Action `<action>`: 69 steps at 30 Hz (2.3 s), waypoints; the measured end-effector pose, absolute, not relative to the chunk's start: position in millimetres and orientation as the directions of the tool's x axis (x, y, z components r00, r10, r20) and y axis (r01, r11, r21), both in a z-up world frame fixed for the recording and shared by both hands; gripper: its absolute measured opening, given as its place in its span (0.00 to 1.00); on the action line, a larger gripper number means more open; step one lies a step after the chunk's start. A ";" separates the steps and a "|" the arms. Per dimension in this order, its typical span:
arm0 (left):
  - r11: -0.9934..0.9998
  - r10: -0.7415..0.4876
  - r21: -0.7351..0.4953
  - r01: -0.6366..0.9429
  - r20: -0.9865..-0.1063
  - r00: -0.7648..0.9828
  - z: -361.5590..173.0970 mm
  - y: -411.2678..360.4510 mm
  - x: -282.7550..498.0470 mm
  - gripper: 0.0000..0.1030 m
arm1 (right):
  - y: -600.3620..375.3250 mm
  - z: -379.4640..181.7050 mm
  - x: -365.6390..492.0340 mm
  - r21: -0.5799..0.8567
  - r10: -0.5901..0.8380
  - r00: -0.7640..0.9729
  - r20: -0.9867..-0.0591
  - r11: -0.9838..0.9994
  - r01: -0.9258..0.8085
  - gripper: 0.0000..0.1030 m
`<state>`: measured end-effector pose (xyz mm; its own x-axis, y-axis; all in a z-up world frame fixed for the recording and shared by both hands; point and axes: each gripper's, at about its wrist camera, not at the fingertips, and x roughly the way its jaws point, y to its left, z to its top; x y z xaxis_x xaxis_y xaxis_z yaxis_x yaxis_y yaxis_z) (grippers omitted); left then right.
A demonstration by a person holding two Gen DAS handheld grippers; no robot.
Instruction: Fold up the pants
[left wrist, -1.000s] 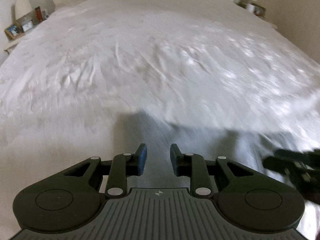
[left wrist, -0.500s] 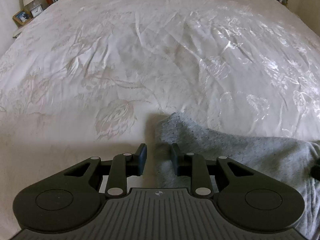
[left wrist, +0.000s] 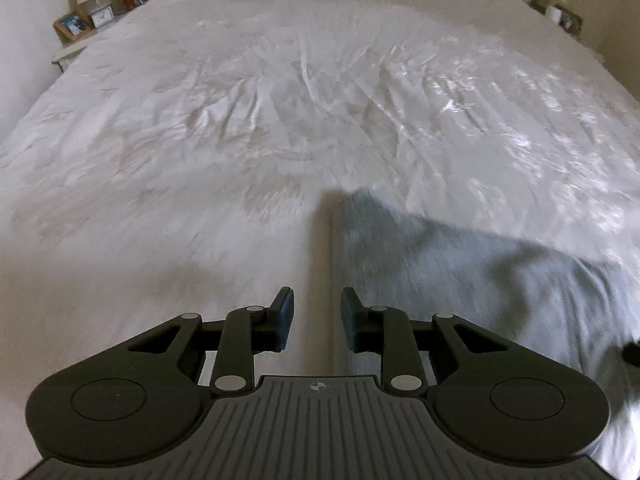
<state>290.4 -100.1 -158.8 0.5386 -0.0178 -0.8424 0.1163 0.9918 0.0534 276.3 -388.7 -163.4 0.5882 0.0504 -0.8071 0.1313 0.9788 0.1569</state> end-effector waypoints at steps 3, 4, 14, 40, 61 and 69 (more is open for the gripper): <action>0.992 -0.048 0.023 0.123 -0.836 0.547 -141.9 -92.9 249.8 0.25 | -385.5 -150.8 254.6 0.167 0.051 0.598 -0.800 0.976 0.140 0.32; 0.992 -0.058 0.014 0.127 -0.833 0.550 -136.4 -90.8 237.6 0.25 | -384.9 -143.3 244.2 0.181 0.056 0.611 -0.790 0.973 0.144 0.32; 0.988 -0.113 -0.023 0.152 -0.784 0.611 -96.5 -64.8 112.4 0.25 | -336.6 -58.4 125.9 0.275 0.113 0.743 -0.659 0.956 0.099 0.39; 0.977 -0.106 0.015 0.213 -0.834 0.542 -66.6 -65.4 29.0 0.25 | -247.4 4.3 -27.5 0.265 0.069 0.757 -0.649 0.954 0.140 0.49; 0.994 -0.030 0.031 0.101 -0.834 0.551 -60.4 -156.2 44.9 0.25 | -344.9 16.0 24.6 0.279 0.167 0.758 -0.631 0.960 0.021 0.50; 0.998 0.005 0.038 0.049 -0.837 0.548 -63.0 -173.3 47.5 0.25 | -364.9 10.3 40.6 0.290 0.226 0.738 -0.636 0.956 -0.043 0.50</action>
<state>47.5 -173.3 -63.0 0.5479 0.0049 -0.8365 0.0490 0.9981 0.0380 40.6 -364.9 10.3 0.7381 0.2258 -0.6358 -0.0431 0.9562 0.2895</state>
